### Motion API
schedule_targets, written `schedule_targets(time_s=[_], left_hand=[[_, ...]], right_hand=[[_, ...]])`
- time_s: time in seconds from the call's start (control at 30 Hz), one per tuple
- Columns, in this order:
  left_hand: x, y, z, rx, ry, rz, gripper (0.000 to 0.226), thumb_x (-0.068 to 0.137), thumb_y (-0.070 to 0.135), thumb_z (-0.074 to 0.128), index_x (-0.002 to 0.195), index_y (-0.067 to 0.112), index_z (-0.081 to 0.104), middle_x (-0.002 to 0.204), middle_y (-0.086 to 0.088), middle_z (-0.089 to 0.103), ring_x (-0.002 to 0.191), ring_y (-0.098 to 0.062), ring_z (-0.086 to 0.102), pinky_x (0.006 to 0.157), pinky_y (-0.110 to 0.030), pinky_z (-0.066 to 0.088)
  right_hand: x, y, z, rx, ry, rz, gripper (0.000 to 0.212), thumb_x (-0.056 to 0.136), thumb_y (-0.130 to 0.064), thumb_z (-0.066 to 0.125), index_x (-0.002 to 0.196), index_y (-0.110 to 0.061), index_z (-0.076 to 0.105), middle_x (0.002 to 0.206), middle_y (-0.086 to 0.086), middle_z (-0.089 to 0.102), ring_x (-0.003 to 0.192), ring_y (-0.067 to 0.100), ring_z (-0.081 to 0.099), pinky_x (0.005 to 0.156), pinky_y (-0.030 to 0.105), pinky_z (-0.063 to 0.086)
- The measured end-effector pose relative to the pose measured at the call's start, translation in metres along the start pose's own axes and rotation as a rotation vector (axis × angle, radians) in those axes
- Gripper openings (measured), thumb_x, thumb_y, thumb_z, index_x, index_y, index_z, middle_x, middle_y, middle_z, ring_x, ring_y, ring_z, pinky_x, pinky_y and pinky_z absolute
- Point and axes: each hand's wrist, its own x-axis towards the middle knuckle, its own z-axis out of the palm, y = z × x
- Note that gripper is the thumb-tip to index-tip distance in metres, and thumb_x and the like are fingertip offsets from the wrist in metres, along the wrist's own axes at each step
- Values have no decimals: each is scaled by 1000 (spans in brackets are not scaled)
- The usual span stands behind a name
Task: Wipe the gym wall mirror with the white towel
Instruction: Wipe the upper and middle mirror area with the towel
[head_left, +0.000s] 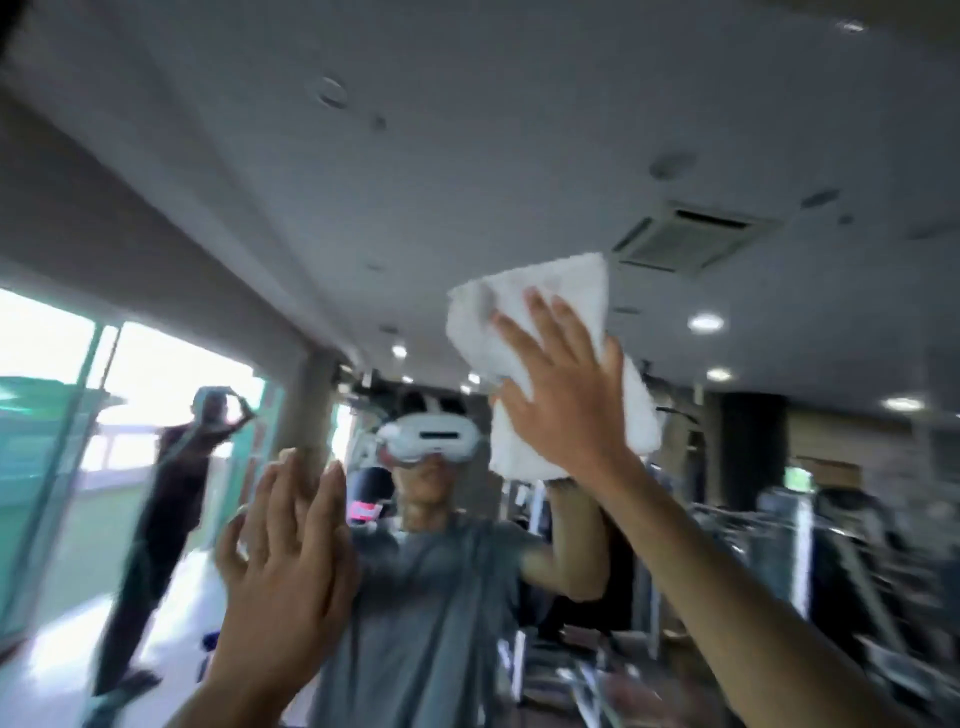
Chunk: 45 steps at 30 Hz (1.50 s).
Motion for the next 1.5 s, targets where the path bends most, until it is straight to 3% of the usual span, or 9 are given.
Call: schedule_targets(time_s=[0.17, 0.33, 0.47, 0.57, 0.83, 0.97, 1.13, 1.33, 1.5], left_hand=[[1, 133, 44, -27, -128, 347, 66, 82, 28, 43, 147, 14, 43, 155, -25, 36, 142, -40, 35, 103, -58, 30], [-10, 206, 70, -22, -284, 509, 87, 51, 24, 89, 134, 18, 63, 151, -26, 43, 141, -38, 33, 102, -58, 29], [-24, 185, 61, -27, -307, 548, 62, 77, 32, 63, 138, 23, 61, 155, -20, 41, 143, -33, 38, 104, -56, 32], [-25, 139, 45, -17, -307, 479, 58, 89, 34, 45, 145, 27, 52, 159, -15, 35, 146, -31, 37, 107, -55, 30], [-17, -32, -31, 86, -215, 27, 57, 93, 37, 41, 150, 32, 42, 156, -12, 39, 143, -27, 35, 103, -43, 25], [-35, -125, -74, 204, -225, -237, 60, 96, 47, 33, 154, 40, 22, 159, -11, 33, 139, -28, 36, 104, -53, 32], [-65, -202, -111, 364, -484, -609, 67, 102, 58, 19, 158, 34, -9, 168, -2, -8, 154, -25, 9, 118, -49, 19], [-96, -238, -121, 308, -462, -645, 71, 104, 50, 32, 156, 37, -15, 167, 5, -15, 154, -19, 1, 117, -47, 23], [-99, -211, -103, 195, -355, -750, 68, 104, 42, 35, 160, 25, 0, 168, -1, -6, 154, -24, 4, 117, -52, 19]], right_hand=[[-83, 175, -33, -46, -2, 426, 65, 88, -43, 37, 153, -36, 33, 164, 0, 27, 149, 23, 28, 108, 57, 33], [-149, 283, -52, 15, 101, 924, 66, 90, -45, 30, 153, -25, 34, 159, 10, 34, 144, 30, 32, 110, 67, 30], [-156, 246, -36, -4, 112, 1067, 61, 96, -39, 36, 155, -24, 31, 162, 12, 27, 147, 33, 24, 110, 71, 20], [-133, 162, -20, 24, 79, 865, 73, 87, -47, 27, 154, -18, 34, 163, 17, 24, 148, 37, 23, 106, 75, 21], [-29, -126, 21, 53, 87, 251, 71, 84, -45, 35, 150, -18, 40, 161, 21, 25, 148, 39, 26, 107, 61, 17], [25, -261, 35, 87, 38, 18, 75, 87, -50, 49, 154, -20, 36, 161, 20, 26, 148, 38, 26, 110, 63, 15], [61, -391, 52, 144, -62, -238, 73, 93, -47, 54, 156, -20, 28, 163, 19, 21, 151, 37, 20, 115, 64, 6], [46, -447, 62, 84, -179, -794, 54, 100, -46, 47, 152, -35, 35, 167, 4, 17, 153, 27, 13, 120, 59, 7], [8, -409, 66, 68, -143, -926, 54, 98, -54, 48, 149, -39, 40, 166, 2, 22, 153, 28, 18, 120, 58, 7]])
